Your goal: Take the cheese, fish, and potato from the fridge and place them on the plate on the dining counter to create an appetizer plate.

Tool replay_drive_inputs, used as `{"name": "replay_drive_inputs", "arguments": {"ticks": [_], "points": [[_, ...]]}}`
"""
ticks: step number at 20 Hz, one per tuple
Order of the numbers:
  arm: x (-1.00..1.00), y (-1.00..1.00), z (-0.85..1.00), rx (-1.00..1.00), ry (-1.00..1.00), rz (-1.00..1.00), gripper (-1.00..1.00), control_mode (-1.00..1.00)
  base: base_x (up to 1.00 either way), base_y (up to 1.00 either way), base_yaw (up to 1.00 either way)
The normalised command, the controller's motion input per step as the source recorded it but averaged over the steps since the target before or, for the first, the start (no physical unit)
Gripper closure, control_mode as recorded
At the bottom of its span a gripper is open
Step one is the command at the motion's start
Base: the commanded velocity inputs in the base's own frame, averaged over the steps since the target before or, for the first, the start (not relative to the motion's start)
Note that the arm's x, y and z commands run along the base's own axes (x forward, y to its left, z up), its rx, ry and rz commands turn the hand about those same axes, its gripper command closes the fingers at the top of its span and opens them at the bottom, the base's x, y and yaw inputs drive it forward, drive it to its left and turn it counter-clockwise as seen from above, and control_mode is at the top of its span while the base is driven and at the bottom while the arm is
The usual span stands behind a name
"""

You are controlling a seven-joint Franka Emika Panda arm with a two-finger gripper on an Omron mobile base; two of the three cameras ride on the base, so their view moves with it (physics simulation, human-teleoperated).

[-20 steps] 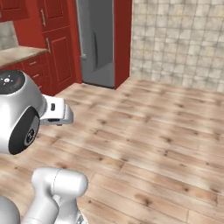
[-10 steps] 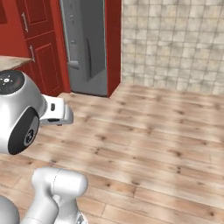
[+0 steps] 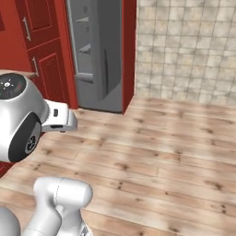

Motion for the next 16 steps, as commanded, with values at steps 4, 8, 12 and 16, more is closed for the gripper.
{"name": "replay_drive_inputs", "arguments": {"ticks": [4,8,12,16], "points": [[0.0,0.0,0.0,0.0,0.0,0.0,-1.0,1.0,0.85,1.0,-0.09],[0.0,0.0,0.0,0.0,0.0,0.0,-1.0,1.0,0.83,1.0,-0.1],[0.0,0.0,0.0,0.0,0.0,0.0,-1.0,1.0,0.78,1.0,-0.12],[0.0,0.0,0.0,0.0,0.0,0.0,-1.0,1.0,0.75,0.94,-0.15]]}}
